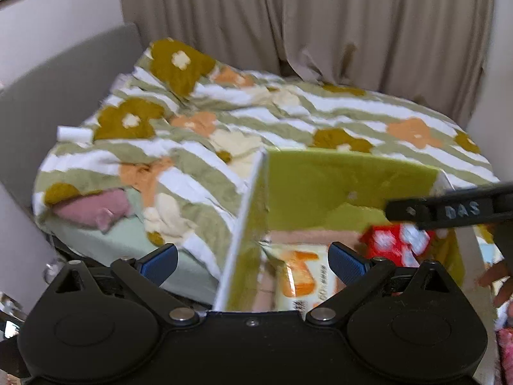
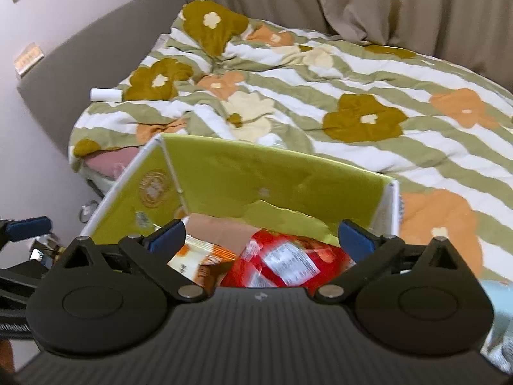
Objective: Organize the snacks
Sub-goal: 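Carry both bags over the cardboard box and open both grippers to drop them, then move both grippers back to the snack pile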
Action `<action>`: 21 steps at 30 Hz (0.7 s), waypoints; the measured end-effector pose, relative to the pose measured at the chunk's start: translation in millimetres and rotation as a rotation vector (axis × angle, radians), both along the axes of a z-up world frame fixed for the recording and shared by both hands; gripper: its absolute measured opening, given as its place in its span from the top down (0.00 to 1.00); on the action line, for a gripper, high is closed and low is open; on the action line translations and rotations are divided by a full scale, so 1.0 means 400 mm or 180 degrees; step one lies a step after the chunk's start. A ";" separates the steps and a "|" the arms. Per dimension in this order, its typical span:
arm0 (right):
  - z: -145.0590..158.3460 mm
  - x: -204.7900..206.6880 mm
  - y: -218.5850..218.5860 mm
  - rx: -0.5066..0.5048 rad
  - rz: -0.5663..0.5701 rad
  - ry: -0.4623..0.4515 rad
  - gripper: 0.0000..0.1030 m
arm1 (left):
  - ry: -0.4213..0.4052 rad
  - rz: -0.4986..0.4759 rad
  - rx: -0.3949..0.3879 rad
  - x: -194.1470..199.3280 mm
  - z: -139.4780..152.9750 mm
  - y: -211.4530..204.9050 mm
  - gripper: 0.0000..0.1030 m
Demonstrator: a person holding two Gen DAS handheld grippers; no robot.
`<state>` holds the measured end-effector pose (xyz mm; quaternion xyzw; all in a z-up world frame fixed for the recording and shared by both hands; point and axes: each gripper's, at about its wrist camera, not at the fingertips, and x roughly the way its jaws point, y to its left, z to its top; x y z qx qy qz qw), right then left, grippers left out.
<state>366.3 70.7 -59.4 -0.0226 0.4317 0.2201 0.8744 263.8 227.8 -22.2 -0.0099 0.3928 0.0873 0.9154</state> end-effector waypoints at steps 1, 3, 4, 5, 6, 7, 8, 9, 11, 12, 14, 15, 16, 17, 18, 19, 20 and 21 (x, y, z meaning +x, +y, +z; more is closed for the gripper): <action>0.000 -0.004 -0.009 -0.0002 -0.0019 0.0000 0.00 | -0.0054 -0.0006 -0.0003 -0.005 0.004 0.001 0.01; 0.002 -0.017 -0.028 0.0114 -0.0079 -0.0029 0.00 | -0.0105 -0.0042 -0.0045 -0.010 0.010 0.003 0.01; 0.005 -0.022 -0.034 0.0170 -0.0104 -0.0041 0.00 | -0.0098 -0.0052 -0.0046 -0.009 0.012 0.002 0.01; 0.009 -0.029 -0.040 0.0207 -0.0111 -0.0041 0.00 | -0.0087 -0.0048 -0.0020 -0.008 0.013 0.001 0.01; 0.013 -0.034 -0.043 0.0207 -0.0112 -0.0040 0.00 | -0.0082 -0.0044 0.0011 -0.007 0.014 0.000 0.01; 0.018 -0.039 -0.045 0.0194 -0.0118 -0.0052 0.00 | -0.0081 -0.0042 0.0040 -0.008 0.016 -0.001 0.01; 0.025 -0.046 -0.047 0.0182 -0.0131 -0.0083 0.00 | -0.0101 -0.0029 0.0067 -0.013 0.020 -0.002 0.01; 0.034 -0.053 -0.050 0.0176 -0.0144 -0.0118 0.00 | -0.0136 -0.0027 0.0078 -0.018 0.026 -0.002 0.01; 0.054 -0.067 -0.055 0.0163 -0.0211 -0.0184 0.00 | -0.0212 -0.0053 0.0066 -0.030 0.040 -0.001 0.01; 0.064 -0.077 -0.061 0.0176 -0.0269 -0.0220 0.00 | -0.0245 -0.0059 0.0063 -0.034 0.048 -0.003 0.01; 0.082 -0.095 -0.071 0.0202 -0.0314 -0.0235 0.00 | -0.0295 -0.0089 0.0032 -0.043 0.064 -0.002 0.01; 0.092 -0.107 -0.077 0.0219 -0.0346 -0.0257 0.00 | -0.0312 -0.0109 0.0002 -0.045 0.071 -0.002 0.01; 0.102 -0.121 -0.085 0.0227 -0.0388 -0.0289 0.00 | -0.0327 -0.0132 -0.0029 -0.047 0.079 -0.002 0.01; 0.112 -0.133 -0.091 0.0224 -0.0416 -0.0311 0.00 | -0.0342 -0.0162 -0.0049 -0.050 0.087 -0.004 0.01; 0.121 -0.145 -0.095 0.0211 -0.0442 -0.0331 0.00 | -0.0352 -0.0196 -0.0057 -0.051 0.093 -0.008 0.01; 0.131 -0.160 -0.102 0.0190 -0.0476 -0.0361 0.00 | -0.0365 -0.0238 -0.0057 -0.052 0.099 -0.014 0.01; 0.142 -0.177 -0.110 0.0169 -0.0533 -0.0404 0.00 | -0.0383 -0.0296 -0.0045 -0.055 0.105 -0.023 0.01; 0.151 -0.190 -0.119 0.0163 -0.0581 -0.0435 0.00 | -0.0394 -0.0349 -0.0027 -0.058 0.109 -0.032 0.01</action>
